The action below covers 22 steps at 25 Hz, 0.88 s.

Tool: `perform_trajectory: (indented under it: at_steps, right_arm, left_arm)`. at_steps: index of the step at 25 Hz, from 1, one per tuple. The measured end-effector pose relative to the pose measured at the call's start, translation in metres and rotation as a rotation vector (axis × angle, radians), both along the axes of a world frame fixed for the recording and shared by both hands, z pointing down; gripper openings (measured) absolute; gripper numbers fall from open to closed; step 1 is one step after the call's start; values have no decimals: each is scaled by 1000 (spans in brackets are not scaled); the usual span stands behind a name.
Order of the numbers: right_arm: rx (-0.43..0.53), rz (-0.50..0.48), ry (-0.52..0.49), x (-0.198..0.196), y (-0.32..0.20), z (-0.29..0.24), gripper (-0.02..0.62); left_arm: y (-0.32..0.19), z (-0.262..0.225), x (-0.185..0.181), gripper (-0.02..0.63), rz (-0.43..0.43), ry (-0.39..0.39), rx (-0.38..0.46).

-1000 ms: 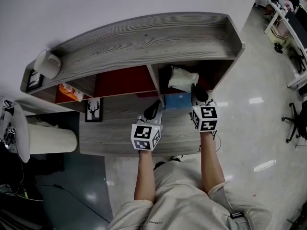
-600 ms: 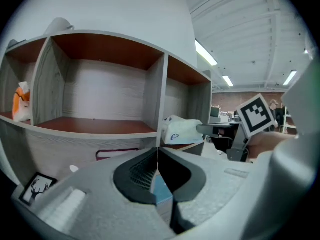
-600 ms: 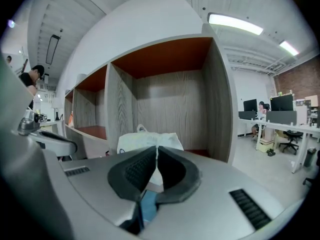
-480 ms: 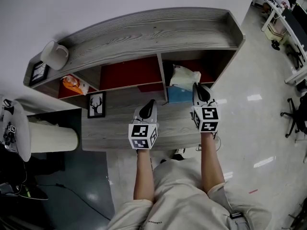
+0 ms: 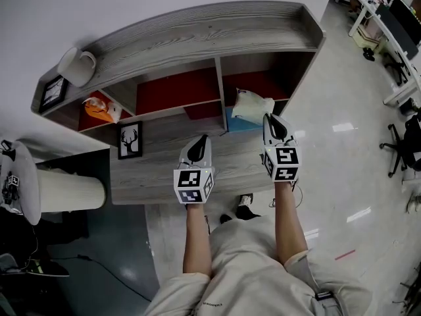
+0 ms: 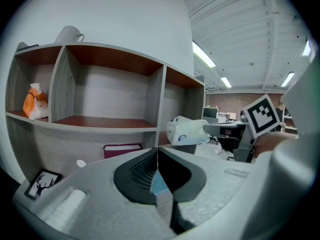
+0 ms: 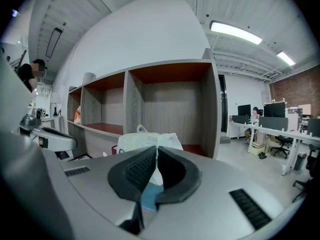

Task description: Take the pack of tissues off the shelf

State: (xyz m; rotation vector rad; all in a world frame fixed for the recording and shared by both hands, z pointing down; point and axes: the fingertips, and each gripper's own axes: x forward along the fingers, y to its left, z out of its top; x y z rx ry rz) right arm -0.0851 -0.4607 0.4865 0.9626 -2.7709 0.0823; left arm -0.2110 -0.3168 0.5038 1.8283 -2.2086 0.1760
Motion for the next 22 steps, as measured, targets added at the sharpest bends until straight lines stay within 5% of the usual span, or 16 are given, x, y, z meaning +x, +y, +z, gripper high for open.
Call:
perform_trajectory:
  at_steps: [22]
  right_arm:
    - [-84, -24, 11, 48, 92, 40, 21]
  left_arm:
    - [60, 14, 50, 11, 36, -24, -30]
